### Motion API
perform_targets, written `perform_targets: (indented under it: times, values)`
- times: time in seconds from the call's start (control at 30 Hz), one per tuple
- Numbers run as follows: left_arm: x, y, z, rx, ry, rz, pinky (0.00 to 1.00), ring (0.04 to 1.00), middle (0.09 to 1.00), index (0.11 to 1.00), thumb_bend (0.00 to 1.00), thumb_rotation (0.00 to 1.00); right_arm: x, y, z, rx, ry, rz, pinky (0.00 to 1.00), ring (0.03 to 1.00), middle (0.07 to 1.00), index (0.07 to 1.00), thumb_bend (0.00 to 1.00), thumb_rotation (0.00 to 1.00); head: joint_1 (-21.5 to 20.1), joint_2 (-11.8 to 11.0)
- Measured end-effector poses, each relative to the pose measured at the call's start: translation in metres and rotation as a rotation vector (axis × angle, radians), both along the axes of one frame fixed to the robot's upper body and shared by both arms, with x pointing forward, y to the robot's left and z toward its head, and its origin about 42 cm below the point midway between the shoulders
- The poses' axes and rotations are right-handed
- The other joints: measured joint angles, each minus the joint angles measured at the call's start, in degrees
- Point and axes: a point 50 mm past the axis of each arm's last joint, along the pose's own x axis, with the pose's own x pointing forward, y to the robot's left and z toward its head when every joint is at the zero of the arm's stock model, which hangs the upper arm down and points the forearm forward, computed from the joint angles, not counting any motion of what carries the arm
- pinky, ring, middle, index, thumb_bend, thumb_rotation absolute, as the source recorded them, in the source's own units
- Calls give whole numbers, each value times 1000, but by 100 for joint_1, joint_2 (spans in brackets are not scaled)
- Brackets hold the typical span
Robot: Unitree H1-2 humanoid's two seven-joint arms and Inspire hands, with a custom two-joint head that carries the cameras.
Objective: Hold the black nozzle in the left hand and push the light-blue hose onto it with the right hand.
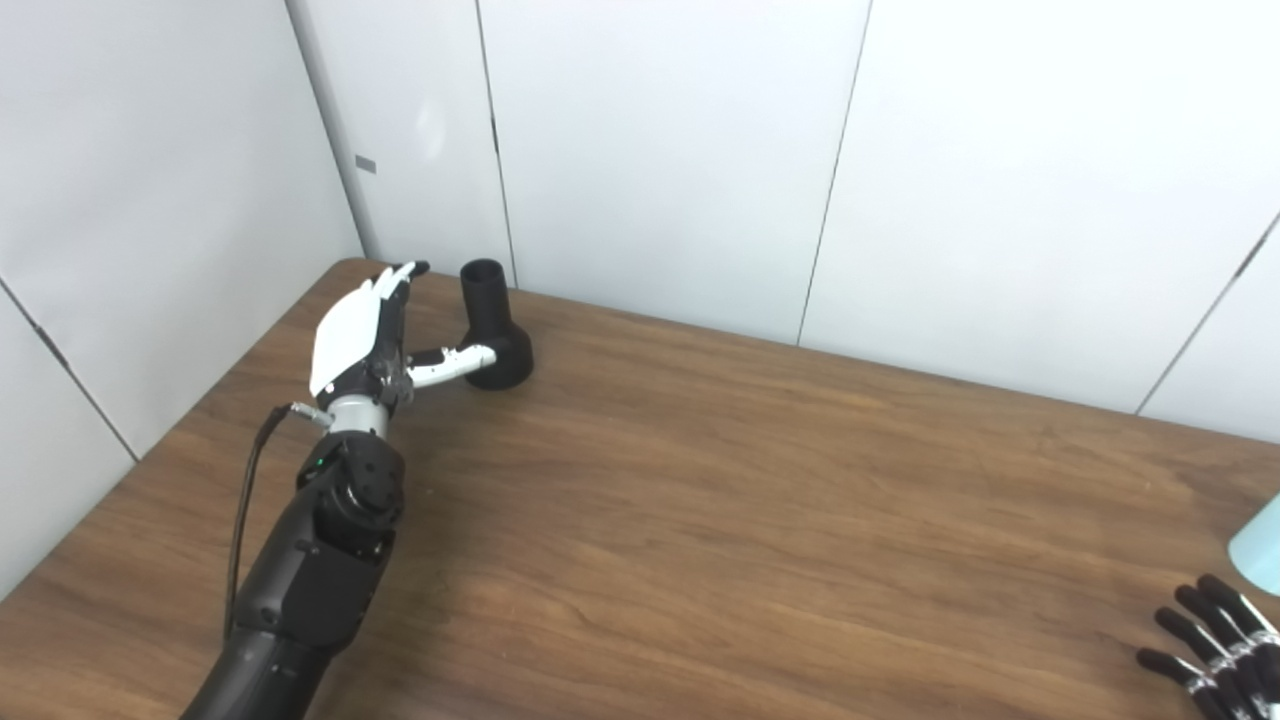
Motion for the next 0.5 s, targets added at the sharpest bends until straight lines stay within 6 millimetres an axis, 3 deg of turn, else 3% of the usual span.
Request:
perform_targets:
  times: [0.37, 0.5]
  values:
    - [14, -1, -28, -20, 84, 92, 1000, 953, 900, 844, 1000, 526, 0, 0, 0, -7, 0, 1, 666, 815, 841, 823, 758, 854, 62, 27]
    - [21, 0, -26, -38, 76, 109, 1000, 950, 910, 850, 1000, 526, 0, 1, 0, -8, 0, 3, 674, 828, 852, 842, 747, 868, 27, 53]
